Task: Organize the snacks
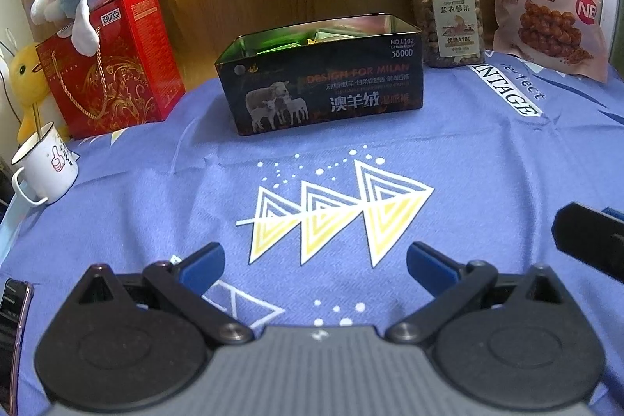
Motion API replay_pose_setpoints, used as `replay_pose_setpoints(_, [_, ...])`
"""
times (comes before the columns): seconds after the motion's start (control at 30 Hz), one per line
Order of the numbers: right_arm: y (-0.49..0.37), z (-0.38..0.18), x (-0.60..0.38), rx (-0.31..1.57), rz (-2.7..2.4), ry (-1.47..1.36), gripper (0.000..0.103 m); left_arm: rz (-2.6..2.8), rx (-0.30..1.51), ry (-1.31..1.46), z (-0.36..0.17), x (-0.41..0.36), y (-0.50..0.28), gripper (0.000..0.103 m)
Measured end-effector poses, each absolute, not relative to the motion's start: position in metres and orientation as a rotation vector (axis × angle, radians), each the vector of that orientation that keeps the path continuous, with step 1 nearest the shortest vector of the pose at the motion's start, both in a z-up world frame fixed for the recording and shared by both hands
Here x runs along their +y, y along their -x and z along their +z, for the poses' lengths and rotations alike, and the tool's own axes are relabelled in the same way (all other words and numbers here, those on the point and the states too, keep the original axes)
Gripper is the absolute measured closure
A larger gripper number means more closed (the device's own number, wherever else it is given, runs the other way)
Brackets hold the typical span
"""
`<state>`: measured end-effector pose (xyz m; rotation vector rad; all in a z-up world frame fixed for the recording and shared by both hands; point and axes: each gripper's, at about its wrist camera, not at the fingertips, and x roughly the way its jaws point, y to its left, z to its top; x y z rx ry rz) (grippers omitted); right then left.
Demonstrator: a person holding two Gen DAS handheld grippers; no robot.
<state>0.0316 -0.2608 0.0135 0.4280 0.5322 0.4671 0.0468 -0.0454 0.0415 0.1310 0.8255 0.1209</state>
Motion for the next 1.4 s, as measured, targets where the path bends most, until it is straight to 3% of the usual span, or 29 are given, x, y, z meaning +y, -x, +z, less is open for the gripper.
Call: replay_pose_setpoints(1.4, [-0.034,0.009,-0.255,0.548,0.478,-0.427,0.009,0.149,0.848,-0.172,0.03,-0.04,-0.045,0.0])
